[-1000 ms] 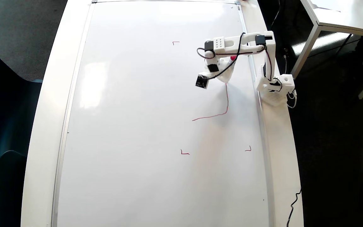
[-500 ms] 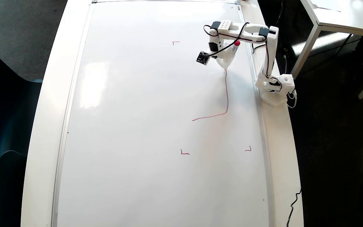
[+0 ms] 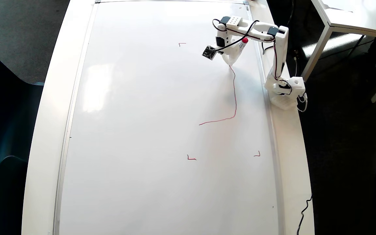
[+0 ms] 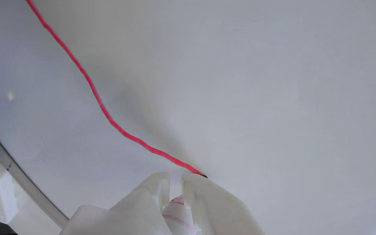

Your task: Draw on a whiteboard a robot head using a pen attached to the gripper

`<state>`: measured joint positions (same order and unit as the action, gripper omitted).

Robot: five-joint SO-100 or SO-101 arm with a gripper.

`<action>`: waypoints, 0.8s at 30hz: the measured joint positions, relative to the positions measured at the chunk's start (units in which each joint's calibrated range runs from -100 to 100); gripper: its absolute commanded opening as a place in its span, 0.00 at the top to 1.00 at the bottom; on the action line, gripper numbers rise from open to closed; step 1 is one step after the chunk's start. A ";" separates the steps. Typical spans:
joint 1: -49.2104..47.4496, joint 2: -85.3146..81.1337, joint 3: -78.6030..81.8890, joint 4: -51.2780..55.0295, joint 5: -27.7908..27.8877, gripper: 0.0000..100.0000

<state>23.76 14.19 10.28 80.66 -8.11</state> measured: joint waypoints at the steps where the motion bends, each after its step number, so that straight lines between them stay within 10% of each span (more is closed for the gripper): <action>1: 0.00 -0.08 0.00 -0.34 0.00 0.99; 24: -11.46 4.91 -8.31 -17.91 0.21 0.99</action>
<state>12.29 19.10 1.96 62.75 -7.90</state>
